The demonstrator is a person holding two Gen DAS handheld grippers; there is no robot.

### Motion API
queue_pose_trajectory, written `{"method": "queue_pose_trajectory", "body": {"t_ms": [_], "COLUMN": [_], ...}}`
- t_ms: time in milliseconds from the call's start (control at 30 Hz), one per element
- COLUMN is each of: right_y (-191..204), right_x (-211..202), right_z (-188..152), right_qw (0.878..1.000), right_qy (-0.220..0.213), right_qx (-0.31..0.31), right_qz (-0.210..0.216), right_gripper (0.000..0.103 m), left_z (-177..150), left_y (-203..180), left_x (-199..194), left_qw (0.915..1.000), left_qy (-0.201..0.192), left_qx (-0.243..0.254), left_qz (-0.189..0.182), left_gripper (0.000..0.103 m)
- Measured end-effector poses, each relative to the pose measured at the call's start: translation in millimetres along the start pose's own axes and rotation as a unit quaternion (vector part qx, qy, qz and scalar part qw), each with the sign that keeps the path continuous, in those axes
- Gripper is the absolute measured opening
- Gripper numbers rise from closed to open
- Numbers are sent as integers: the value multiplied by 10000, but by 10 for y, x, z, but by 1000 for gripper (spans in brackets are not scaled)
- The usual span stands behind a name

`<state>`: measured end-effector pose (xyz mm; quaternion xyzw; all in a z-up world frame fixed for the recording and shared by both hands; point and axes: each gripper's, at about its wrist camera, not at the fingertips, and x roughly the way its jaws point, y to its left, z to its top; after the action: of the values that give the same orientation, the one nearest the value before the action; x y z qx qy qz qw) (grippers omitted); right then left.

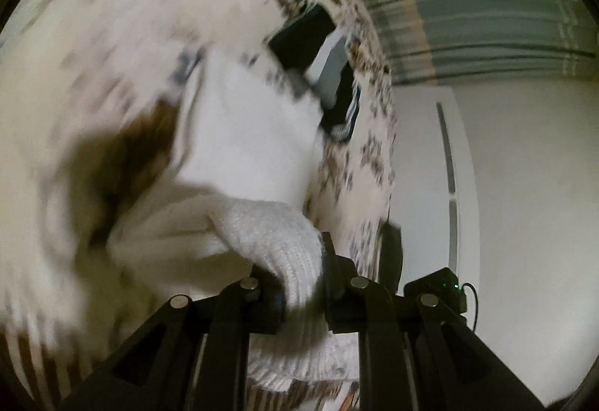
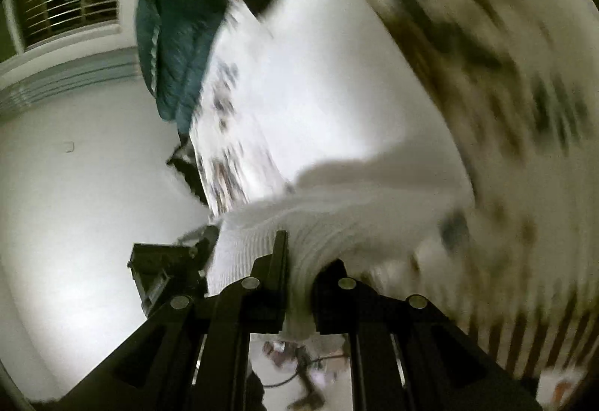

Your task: Fold small clothes

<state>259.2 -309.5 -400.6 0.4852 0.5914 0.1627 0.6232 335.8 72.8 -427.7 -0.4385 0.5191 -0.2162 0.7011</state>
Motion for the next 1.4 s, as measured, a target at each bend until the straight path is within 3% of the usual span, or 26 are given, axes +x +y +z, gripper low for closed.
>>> {"method": "queue_pose_trajectory", "body": {"t_ms": [200,333,400,433,467,500,533,633,733,800,833,867,900,933,1033,1167,1267,1400], "right_y": [601,553,544,529,507,490,437,429,323,196,119,42,-14,-36,25,162,229,212], "right_x": [301,646,775,812,815,787,796,653,643,771,821,903,963,1011,1030,782,609,704], "right_z": [1449,2184,2437,2526,2574,2566,2483,2374,2263,2244,2246,2274,2298,2326,2355,2298,2334,2606], "right_qw": [9978,9978,9977,9978,9980,9976,9967,9899,9798,9747,9752,9783,9801,9794,9710,9638,9582,9557], "right_qy": [-589,-549,-537,-486,-472,-527,-566,-749,-670,-482,-381,-279,-237,-279,-574,-922,-1270,-1305], "right_qx": [-305,-188,-98,-66,-55,-123,-232,-651,-1014,-1109,-1081,-988,-945,-940,-1162,-1353,-1330,-1205], "right_qz": [-73,-307,-414,-453,-418,-436,-541,-1008,-1588,-1879,-1892,-1801,-1729,-1767,-2008,-2106,-2193,-2346], "right_gripper": [10,11,20,26,43,57,61,65,65,64,63,45,18,11,9,6,4,3], "left_z": [1124,1458,1594,1624,1657,1675,1674,1647,1596,1573,1572,1563,1560,1564,1591,1754,1924,2069], "left_y": [120,333,382,383,383,373,336,199,109,128,130,123,114,109,74,183,324,498], "left_x": [625,770,708,686,644,603,553,654,1066,1311,1408,1490,1536,1573,1435,1085,1117,1368], "left_qw": [9998,9974,9952,9946,9945,9951,9961,9939,9802,9732,9703,9688,9686,9670,9673,9773,9807,9807], "left_qy": [-78,-212,-483,-544,-617,-693,-770,-551,52,330,363,358,307,313,-11,-360,-407,-189], "left_qx": [-163,-637,-755,-778,-761,-671,-427,431,1229,1407,1457,1520,1572,1612,1629,1147,843,674], "left_qz": [-123,-246,-384,-418,-372,-223,52,850,1550,1791,1899,1923,1899,1949,1944,1746,1719,1824], "left_gripper": [14,30,39,44,52,55,55,55,55,55,53,46,31,6,6,6,6,6]}}
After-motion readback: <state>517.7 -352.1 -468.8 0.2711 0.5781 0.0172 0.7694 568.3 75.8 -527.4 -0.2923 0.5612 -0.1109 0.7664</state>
